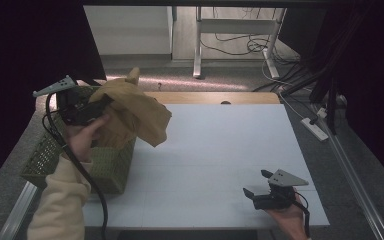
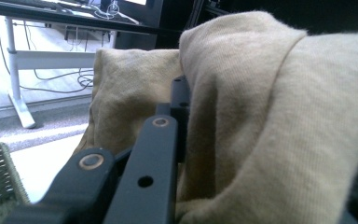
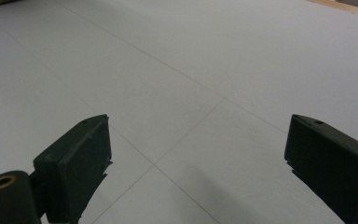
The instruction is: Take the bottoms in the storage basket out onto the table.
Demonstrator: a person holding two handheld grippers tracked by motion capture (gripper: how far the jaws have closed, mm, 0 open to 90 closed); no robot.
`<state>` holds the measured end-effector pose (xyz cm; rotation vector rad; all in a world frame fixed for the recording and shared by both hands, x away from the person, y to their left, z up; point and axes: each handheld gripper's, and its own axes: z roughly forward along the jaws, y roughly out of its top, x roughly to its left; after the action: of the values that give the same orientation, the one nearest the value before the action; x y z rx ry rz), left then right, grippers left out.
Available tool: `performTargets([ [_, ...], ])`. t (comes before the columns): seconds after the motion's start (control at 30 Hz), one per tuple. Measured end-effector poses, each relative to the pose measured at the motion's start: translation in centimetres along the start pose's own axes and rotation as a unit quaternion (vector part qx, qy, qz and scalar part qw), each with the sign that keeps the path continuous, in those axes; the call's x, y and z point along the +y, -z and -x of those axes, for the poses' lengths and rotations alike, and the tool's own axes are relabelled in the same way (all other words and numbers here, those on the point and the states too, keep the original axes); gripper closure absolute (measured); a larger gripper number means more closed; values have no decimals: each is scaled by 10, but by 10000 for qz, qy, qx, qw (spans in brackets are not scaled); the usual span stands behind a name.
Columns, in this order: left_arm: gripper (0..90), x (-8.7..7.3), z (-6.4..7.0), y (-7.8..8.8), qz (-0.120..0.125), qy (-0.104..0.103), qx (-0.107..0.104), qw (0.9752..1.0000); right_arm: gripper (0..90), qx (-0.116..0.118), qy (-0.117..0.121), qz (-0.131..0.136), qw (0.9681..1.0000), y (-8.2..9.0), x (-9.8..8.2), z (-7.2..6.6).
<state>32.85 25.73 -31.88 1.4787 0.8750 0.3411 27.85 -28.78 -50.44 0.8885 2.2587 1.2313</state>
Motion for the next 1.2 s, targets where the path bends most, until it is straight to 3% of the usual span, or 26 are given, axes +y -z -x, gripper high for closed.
performTargets([
  [0.73,842,-5,5,-31,-104,86,-273,9995,75,-6,-7,-11,10000,0,-1,0],
  [1.2,841,-7,9,-51,-234,78,-331,9991,75,1,-8,-14,10000,1,-1,1],
])
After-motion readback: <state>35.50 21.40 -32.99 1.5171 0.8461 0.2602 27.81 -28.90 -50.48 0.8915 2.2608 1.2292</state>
